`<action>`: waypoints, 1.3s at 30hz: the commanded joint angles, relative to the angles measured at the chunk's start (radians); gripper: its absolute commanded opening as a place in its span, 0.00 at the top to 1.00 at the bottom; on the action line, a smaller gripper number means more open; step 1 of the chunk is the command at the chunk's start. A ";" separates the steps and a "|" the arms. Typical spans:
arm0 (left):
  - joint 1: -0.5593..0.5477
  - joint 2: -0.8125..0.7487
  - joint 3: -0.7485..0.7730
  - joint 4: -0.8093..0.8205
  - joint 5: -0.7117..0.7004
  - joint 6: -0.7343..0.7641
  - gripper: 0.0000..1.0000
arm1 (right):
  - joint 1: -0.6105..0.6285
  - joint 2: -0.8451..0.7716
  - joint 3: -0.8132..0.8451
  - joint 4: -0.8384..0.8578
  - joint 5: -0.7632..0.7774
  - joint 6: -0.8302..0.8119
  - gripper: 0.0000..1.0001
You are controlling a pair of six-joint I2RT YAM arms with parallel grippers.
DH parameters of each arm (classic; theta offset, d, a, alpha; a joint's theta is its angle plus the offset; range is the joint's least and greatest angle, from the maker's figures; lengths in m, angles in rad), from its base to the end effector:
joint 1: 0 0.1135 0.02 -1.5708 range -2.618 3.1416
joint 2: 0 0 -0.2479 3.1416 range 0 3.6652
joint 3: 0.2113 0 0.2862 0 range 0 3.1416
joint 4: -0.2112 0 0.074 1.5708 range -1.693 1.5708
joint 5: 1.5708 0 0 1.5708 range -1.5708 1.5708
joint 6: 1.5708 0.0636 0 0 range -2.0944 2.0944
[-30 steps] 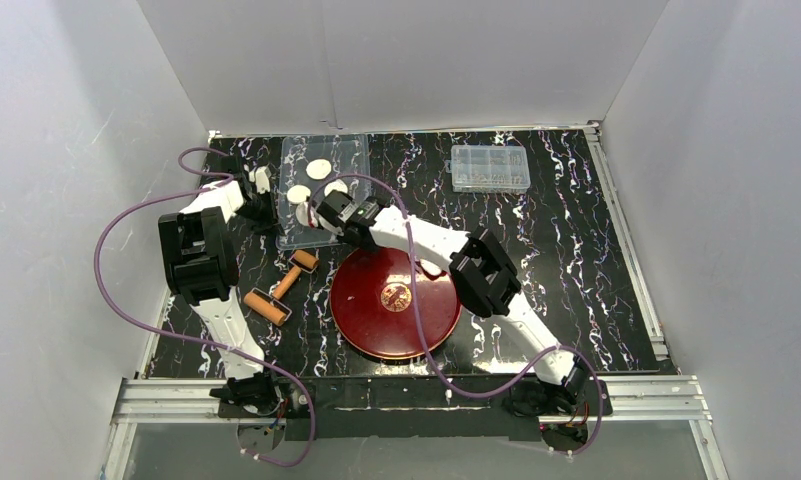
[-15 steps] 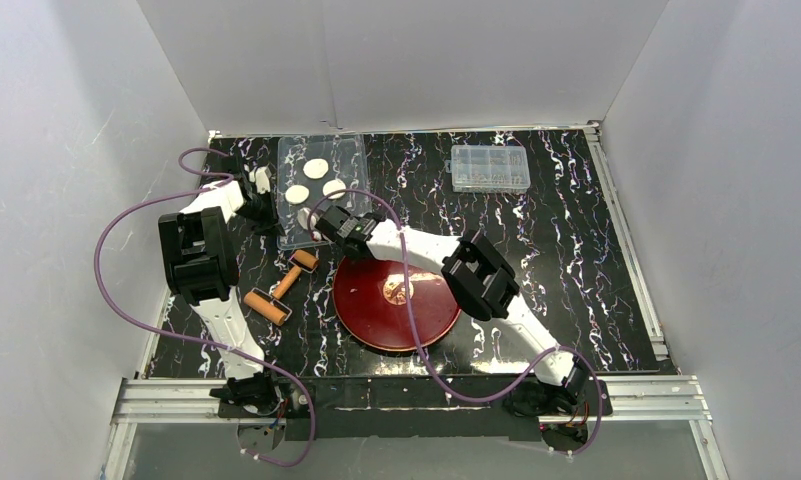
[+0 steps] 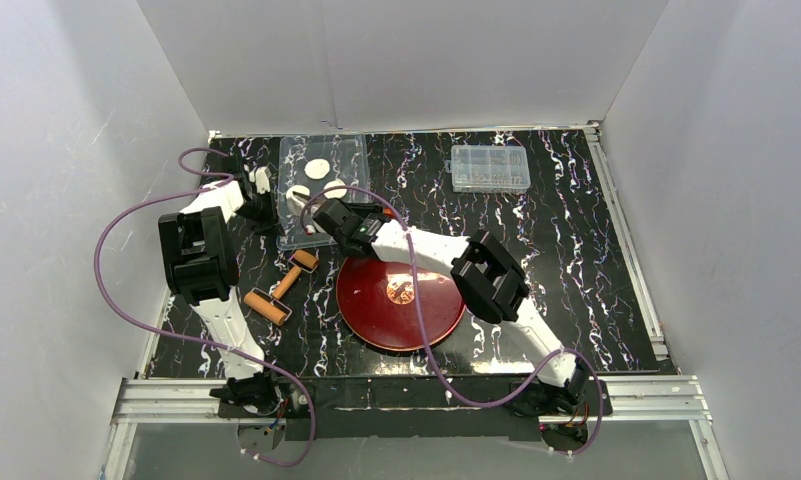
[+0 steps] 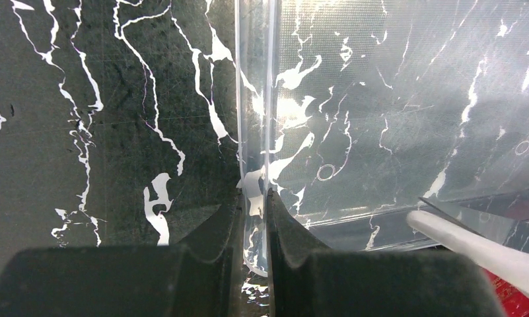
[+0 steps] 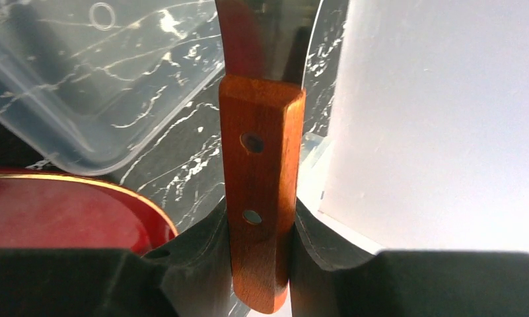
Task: Roll out the dumpling wrappers from the dough
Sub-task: Place the dumpling wrapper on the plate.
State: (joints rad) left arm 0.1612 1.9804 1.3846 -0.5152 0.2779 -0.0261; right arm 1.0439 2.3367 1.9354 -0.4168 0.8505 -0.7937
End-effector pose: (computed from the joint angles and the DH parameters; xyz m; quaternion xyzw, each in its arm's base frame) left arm 0.4411 0.0540 0.1124 -0.0587 0.9630 -0.1193 0.2343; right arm 0.3190 0.4532 0.1535 -0.5814 0.6346 -0.3389 0.3801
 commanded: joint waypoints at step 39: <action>-0.003 -0.029 -0.007 -0.070 0.003 0.023 1.00 | -0.033 -0.075 0.028 0.094 0.067 -0.061 0.99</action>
State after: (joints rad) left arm 0.1612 1.9804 1.3846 -0.5156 0.2783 -0.0257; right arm 1.0145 2.3199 1.8370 -0.3889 0.8848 -0.8349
